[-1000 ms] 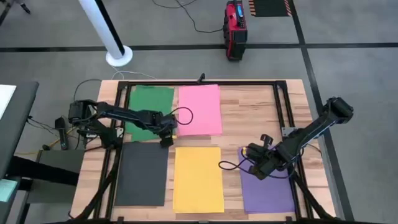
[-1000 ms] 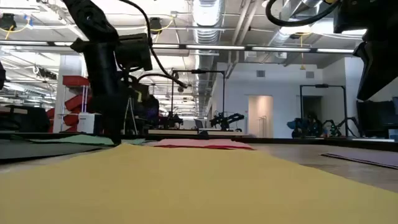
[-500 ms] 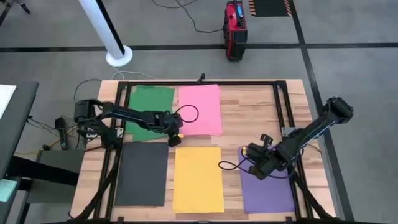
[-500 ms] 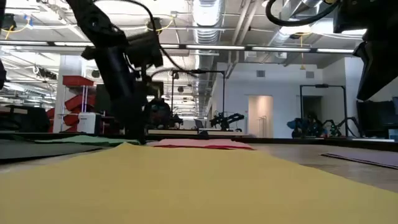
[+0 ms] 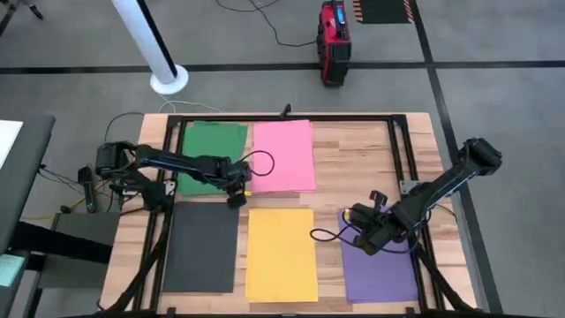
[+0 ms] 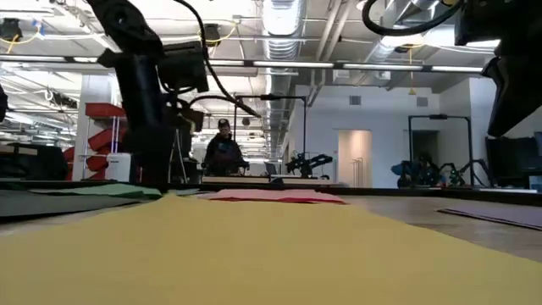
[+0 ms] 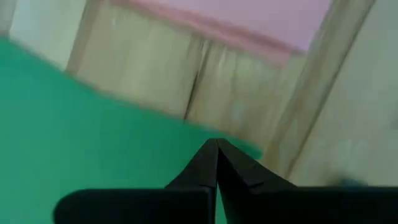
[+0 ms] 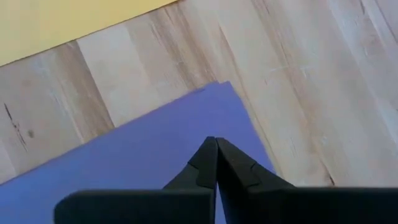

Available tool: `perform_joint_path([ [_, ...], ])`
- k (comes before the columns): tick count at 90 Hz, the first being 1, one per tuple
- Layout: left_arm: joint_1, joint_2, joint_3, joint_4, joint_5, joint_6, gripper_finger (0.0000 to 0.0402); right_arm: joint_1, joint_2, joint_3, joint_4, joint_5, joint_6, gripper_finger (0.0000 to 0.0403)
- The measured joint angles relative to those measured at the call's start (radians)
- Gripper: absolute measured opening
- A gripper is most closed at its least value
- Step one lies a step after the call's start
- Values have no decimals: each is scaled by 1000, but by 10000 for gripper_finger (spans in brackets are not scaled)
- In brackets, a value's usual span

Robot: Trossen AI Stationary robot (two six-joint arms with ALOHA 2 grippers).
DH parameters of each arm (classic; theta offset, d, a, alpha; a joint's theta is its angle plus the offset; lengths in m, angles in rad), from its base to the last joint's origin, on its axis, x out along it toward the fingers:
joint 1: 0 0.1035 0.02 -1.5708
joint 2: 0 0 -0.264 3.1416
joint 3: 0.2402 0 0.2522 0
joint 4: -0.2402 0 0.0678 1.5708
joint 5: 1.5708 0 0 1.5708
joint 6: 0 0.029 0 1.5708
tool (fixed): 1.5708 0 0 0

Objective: Organize paper
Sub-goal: Stack the green paper on the top left green paper

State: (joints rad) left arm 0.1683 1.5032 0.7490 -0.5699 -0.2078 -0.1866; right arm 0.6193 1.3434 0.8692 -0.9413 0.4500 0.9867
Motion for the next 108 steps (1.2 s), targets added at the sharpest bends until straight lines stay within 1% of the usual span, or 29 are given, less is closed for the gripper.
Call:
perform_joint_path([
  [16,-21,-45,0,11,-6,-30,0,0,0,0,0,0,0,0],
  [23,-27,-72,0,-26,-11,-54,0,0,0,0,0,-1,0,0],
  [28,-26,-89,0,-73,-51,-81,0,0,0,0,0,-2,0,0],
  [35,-2,-97,0,-121,-133,-140,0,0,0,0,0,-3,0,0],
  [37,9,-96,0,-122,-142,-155,0,0,0,0,0,-3,0,0],
  [41,38,-94,-1,-112,-142,-183,0,0,0,0,0,-3,0,0],
  [48,87,-77,-12,-67,-110,-200,0,0,0,0,0,-3,0,0],
  [56,134,-39,-28,-51,-91,-195,0,3,0,0,0,-3,0,0],
  [61,155,-15,-38,-10,-79,-188,0,3,0,0,1,-3,0,0],
  [69,169,20,-51,48,-54,-156,0,3,0,0,1,-3,0,0],
  [77,166,46,-49,81,-51,-103,0,3,0,0,0,-3,0,0],
  [97,150,44,-5,76,-106,-43,0,2,0,0,0,-3,0,0],
  [108,154,35,33,87,-113,-30,0,2,0,0,4,-3,0,0],
])
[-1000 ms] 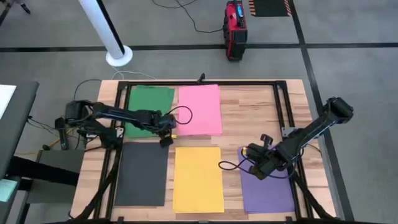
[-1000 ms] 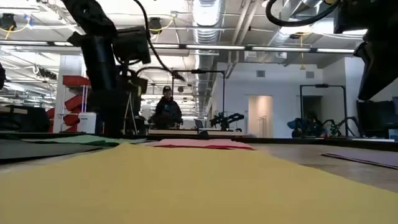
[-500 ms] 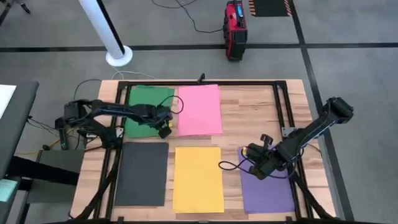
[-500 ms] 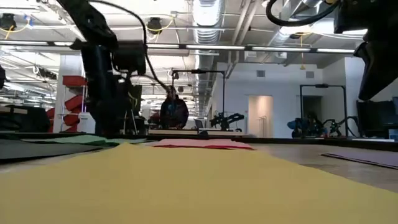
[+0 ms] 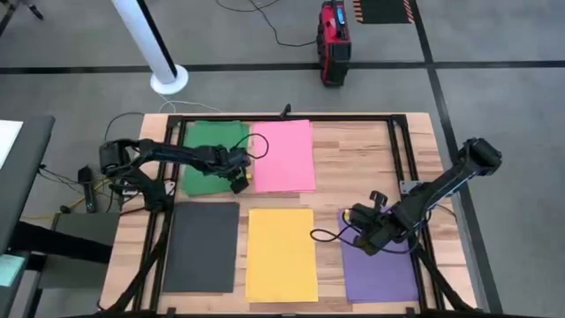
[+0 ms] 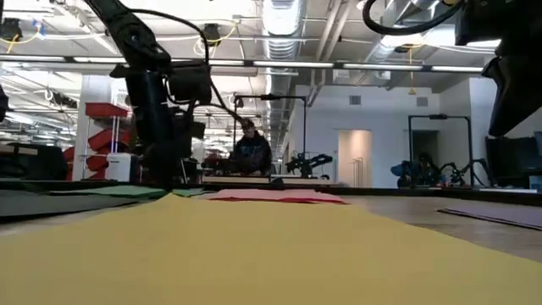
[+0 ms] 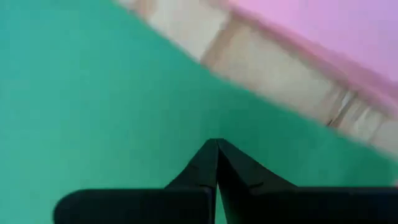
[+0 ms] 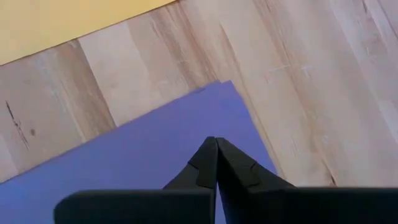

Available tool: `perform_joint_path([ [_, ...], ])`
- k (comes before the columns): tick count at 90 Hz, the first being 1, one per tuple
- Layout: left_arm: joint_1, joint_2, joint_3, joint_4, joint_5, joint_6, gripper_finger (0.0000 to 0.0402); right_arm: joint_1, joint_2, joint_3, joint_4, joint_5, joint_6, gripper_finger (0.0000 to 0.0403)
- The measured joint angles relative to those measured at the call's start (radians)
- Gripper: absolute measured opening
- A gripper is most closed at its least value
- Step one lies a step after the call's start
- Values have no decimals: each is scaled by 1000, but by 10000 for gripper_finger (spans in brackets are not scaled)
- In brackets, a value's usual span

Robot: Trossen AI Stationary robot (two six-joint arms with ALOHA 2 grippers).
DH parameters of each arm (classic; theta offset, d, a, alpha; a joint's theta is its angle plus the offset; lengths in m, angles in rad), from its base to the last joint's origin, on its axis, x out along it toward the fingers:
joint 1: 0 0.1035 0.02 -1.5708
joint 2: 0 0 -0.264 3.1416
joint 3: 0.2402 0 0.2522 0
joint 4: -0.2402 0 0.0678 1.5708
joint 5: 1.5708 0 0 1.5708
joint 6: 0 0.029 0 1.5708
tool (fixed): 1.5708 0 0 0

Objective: Organize paper
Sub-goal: Stack the green paper on the top left green paper

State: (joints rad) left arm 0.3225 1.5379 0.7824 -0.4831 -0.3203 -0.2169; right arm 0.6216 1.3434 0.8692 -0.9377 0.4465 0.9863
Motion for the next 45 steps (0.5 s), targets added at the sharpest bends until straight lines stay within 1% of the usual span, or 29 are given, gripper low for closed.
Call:
perform_joint_path([
  [9,0,1,9,50,13,0,0,0,0,0,0,0,0,0],
  [15,2,6,10,97,67,-4,0,0,0,0,-1,0,0,0],
  [21,2,22,11,109,109,-5,0,0,0,0,-1,0,0,0],
  [36,3,102,14,122,127,0,0,0,0,0,-3,0,0,0],
  [45,3,138,16,116,121,16,0,0,0,0,-2,0,0,0],
])
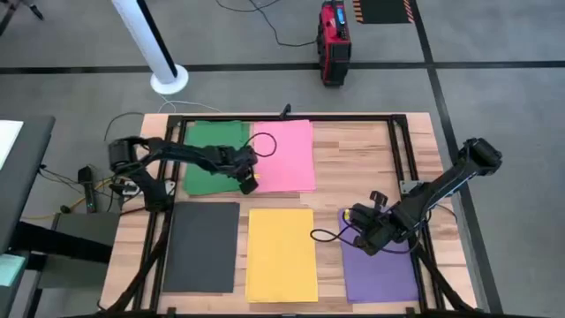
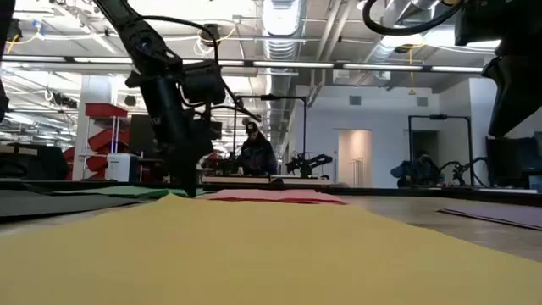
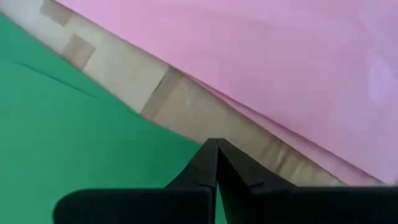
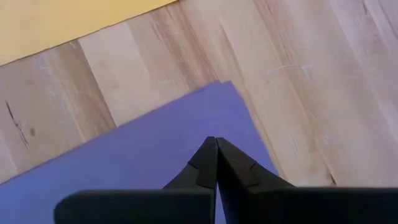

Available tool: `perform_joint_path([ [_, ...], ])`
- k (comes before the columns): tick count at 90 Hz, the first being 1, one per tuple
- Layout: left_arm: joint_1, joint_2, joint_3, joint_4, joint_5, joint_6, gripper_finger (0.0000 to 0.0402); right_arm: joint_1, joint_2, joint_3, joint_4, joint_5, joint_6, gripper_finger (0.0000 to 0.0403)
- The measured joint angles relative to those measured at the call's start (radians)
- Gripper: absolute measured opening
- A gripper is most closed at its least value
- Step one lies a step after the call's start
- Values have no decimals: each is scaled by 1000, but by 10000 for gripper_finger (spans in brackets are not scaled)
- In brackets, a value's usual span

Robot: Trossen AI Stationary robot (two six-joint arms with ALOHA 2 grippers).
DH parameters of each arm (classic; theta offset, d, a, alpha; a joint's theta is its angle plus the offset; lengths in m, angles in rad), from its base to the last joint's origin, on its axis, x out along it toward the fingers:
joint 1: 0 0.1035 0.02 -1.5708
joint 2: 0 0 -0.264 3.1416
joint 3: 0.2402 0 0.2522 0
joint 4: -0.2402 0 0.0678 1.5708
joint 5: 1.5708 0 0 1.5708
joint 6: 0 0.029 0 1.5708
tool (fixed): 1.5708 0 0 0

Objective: Organize paper
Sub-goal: Stack the green paper on the top left green paper

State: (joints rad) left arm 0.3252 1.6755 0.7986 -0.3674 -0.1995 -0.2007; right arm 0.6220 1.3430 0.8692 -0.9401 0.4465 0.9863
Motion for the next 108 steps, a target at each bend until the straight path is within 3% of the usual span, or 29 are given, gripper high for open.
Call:
perform_joint_path([
  [36,-11,-144,-8,-223,-114,-28,0,-1,0,0,1,-1,0,0],
  [55,-26,-150,-6,-127,13,-20,0,-1,0,0,2,-1,0,0],
  [75,-28,-73,-4,-108,-3,-5,0,-1,0,0,0,-1,0,0],
  [108,-24,-76,-5,-71,-44,-23,0,-1,0,-1,2,-6,0,0],
])
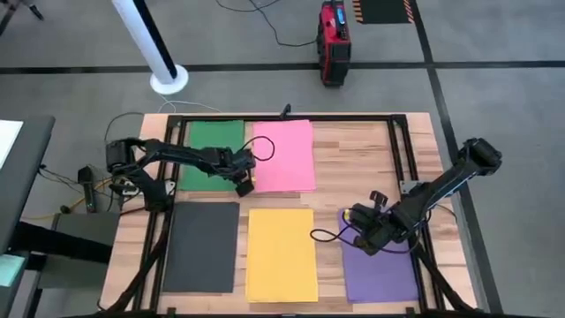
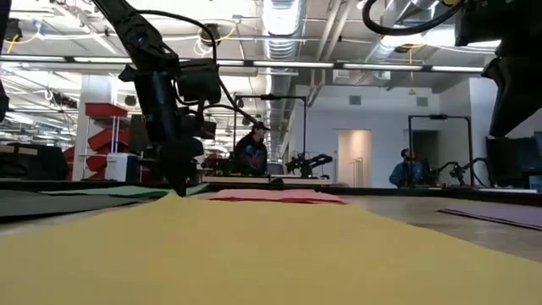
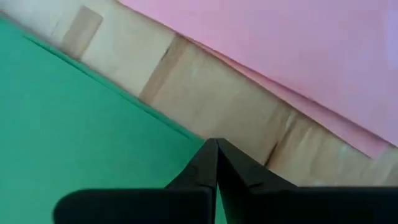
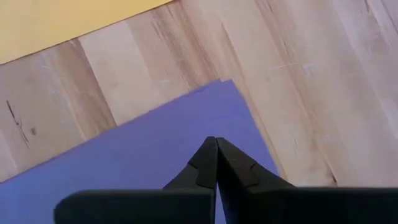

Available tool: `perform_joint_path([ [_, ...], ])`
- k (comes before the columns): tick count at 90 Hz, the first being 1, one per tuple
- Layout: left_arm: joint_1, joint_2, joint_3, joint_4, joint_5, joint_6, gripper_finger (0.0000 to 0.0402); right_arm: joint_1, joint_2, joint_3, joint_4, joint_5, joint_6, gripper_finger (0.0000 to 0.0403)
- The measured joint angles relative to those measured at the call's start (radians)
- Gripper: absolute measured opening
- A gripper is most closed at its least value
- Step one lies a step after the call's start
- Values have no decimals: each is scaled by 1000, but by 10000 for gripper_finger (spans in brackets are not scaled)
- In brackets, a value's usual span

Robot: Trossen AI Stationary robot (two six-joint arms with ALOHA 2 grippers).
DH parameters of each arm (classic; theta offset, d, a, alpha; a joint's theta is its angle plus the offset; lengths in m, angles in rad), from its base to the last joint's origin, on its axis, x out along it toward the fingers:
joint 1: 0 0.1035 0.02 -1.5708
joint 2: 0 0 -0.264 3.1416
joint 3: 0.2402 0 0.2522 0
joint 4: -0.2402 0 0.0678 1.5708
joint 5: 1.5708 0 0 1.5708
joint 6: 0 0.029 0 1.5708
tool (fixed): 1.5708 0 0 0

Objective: Organize paper
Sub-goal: Stack the green paper on the top left green paper, then return to Home Position

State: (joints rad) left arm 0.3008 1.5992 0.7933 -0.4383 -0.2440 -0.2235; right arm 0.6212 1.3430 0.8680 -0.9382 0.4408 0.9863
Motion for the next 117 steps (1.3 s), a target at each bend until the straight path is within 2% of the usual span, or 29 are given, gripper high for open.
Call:
perform_joint_path([
  [15,-20,-34,0,6,1,1,0,0,0,0,1,0,0,0],
  [35,-65,-179,0,-5,40,11,0,-2,0,0,39,8,-34,0],
  [44,-109,-242,0,-15,71,43,0,-11,0,0,96,21,-80,0],
  [54,-157,-297,0,-4,79,54,0,-15,0,-20,208,91,-207,0],
  [68,-195,-373,-19,142,97,60,0,-21,-32,-69,302,155,-309,0],
  [84,-200,-465,-120,428,193,85,0,-53,-181,-209,568,161,-449,0],
  [101,-199,-547,-281,687,198,80,0,-92,-423,-391,864,156,-642,0],
  [117,-185,-640,-447,886,206,38,0,-160,-635,-543,1084,80,-806,0],
])
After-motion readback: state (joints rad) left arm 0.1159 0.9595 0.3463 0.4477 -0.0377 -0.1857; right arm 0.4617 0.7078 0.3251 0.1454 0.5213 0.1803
